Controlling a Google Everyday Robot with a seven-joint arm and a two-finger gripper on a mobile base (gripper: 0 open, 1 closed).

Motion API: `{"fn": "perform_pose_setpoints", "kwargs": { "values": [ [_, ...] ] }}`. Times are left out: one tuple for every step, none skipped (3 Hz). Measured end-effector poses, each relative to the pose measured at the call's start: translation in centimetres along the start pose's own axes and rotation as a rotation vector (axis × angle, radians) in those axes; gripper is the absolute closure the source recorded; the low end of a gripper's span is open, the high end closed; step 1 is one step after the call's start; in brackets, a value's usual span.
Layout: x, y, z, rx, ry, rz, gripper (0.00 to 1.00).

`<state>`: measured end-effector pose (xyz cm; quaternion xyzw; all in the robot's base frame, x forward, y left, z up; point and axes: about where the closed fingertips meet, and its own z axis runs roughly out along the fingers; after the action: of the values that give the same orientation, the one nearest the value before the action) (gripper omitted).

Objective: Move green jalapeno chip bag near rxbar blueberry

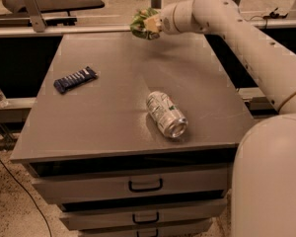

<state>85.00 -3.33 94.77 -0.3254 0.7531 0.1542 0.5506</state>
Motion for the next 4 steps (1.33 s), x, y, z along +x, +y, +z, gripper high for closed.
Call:
{"fn": "perform_pose_setpoints", "kwargs": {
  "values": [
    [-2.0,5.1,0.6,-0.193,-0.049,-0.082,1.00],
    [-1.8,10.1,1.4,-0.396,-0.078,-0.216,1.00],
    [-0.4,14.4,1.4,-0.574,-0.076,-0.351,1.00],
    [1.5,16.9,0.5,-0.688,-0.021,-0.451,1.00]
  ]
}}
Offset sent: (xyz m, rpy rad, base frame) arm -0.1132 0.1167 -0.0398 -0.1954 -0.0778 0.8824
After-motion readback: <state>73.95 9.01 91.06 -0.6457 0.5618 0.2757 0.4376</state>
